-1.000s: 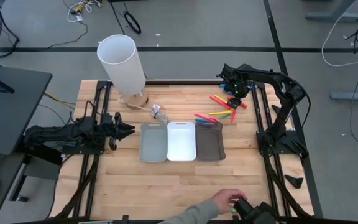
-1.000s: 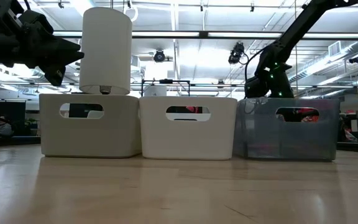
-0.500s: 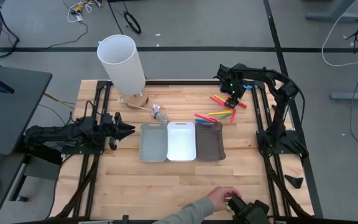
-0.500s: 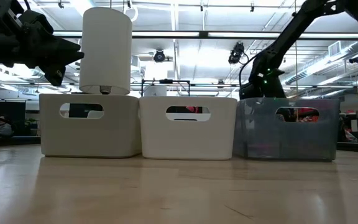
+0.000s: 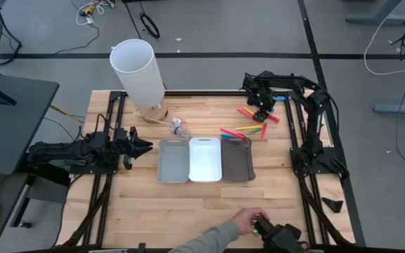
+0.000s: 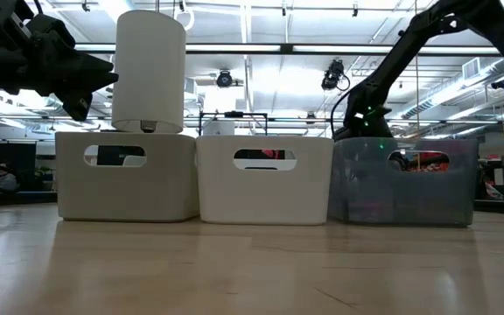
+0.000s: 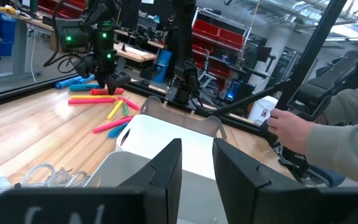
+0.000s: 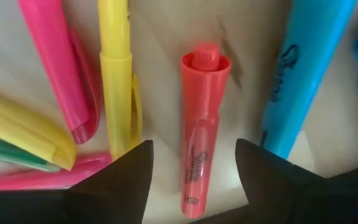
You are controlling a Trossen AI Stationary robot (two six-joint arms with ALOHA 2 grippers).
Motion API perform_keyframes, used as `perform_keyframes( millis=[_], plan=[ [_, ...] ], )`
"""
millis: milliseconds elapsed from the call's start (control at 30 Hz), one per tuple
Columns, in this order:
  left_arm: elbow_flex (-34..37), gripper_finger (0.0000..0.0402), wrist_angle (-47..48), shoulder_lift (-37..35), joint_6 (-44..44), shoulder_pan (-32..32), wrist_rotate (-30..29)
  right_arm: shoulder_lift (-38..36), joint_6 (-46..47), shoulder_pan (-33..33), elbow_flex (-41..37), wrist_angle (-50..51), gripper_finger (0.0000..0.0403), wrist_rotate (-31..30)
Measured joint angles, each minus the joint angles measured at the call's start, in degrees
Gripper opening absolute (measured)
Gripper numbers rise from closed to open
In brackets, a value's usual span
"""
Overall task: Pick & Place Markers
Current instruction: Put the orange marker into the gray bin
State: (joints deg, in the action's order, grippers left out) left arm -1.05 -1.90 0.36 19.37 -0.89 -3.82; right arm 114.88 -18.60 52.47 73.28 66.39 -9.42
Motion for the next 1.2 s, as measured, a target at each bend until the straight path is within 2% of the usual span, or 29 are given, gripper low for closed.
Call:
perform_keyframes(
  millis=[200,567,967,1200],
  plan=[
    [0.0,0.0096,0.01,0.0,-0.01,-0.02,-0.01,0.19,-0.3,0.0,0.0,0.05,0.0173,0.02],
    [0.0,0.0096,0.0,0.0,-0.01,-0.01,0.01,0.15,-0.77,0.0,0.0,-0.02,0.0054,-0.01],
    [-0.01,0.0096,-0.01,0.0,-0.01,-0.01,0.0,0.12,0.29,0.0,0.01,0.06,0.0055,-0.12],
    [-0.01,0.0096,0.01,0.0,0.0,-0.02,-0.01,-0.14,2.02,0.0,1.95,3.54,0.0056,-0.12]
  ],
)
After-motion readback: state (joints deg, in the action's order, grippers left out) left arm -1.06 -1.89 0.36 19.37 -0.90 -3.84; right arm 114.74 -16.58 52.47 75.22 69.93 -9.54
